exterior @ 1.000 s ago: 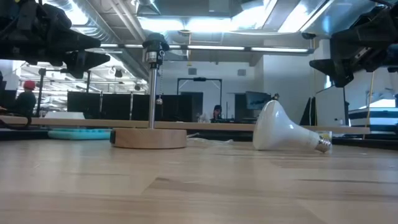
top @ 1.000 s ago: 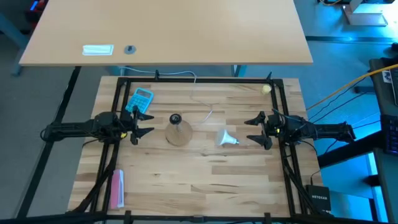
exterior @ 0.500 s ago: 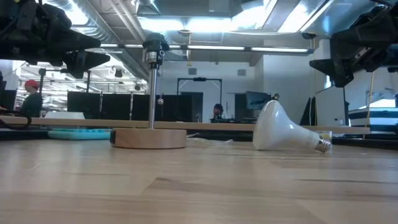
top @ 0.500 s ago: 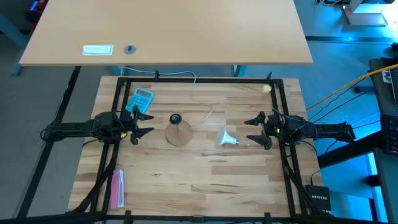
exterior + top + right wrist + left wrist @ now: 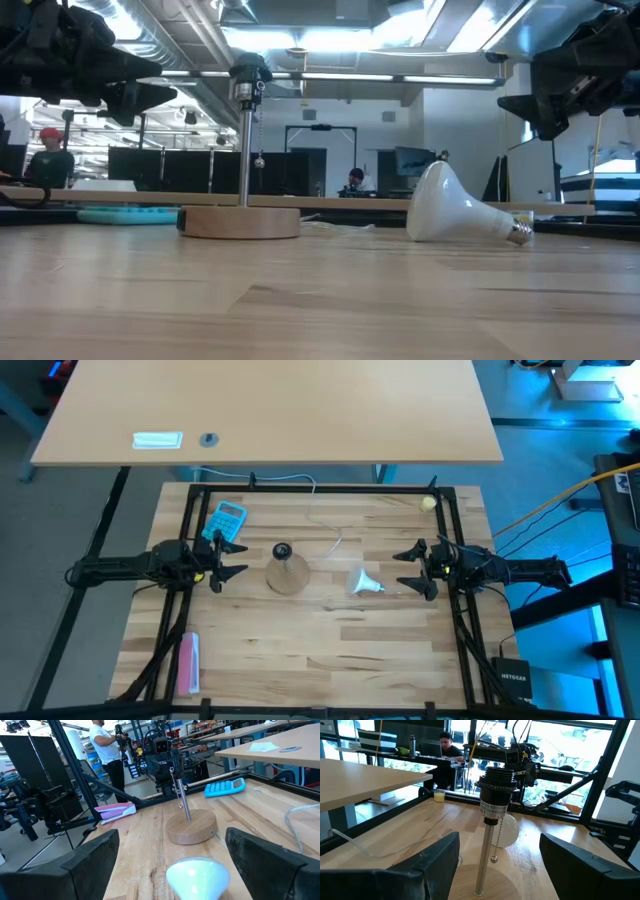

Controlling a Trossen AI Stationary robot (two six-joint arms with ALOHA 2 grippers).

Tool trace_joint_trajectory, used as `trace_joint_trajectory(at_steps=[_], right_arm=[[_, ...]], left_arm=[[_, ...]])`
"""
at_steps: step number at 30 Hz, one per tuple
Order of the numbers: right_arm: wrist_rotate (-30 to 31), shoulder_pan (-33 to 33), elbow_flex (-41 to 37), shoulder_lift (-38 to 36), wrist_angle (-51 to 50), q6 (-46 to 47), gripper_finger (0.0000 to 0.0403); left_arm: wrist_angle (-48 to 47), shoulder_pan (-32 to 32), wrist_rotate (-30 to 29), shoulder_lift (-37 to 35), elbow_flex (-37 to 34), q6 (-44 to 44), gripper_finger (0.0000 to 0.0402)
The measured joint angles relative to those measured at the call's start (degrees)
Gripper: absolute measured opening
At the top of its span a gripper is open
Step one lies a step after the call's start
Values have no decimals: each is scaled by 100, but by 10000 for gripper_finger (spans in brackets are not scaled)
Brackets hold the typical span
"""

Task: Screw lightbulb

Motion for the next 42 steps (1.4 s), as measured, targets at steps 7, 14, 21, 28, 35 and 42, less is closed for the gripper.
trace_joint_trajectory(at_steps=[7,14,21,28,35,42], right_arm=[[0,-1,1,0,1,0,370],[1,0,0,0,1,0,370],[134,-1,0,2,7,-284,370],[138,-1,0,2,20,-290,370],[45,1,0,2,31,-59,370],[-47,1,27,0,137,332,370]], left_arm=[[0,-1,0,-1,1,0,265],[280,54,-195,0,-1,768,265],[1200,48,-19,-2,-1,-1240,265],[1715,60,-680,-1,-1,-2541,265],[2178,49,-777,10,31,-2669,265],[2137,-532,-657,1153,706,-2543,265]])
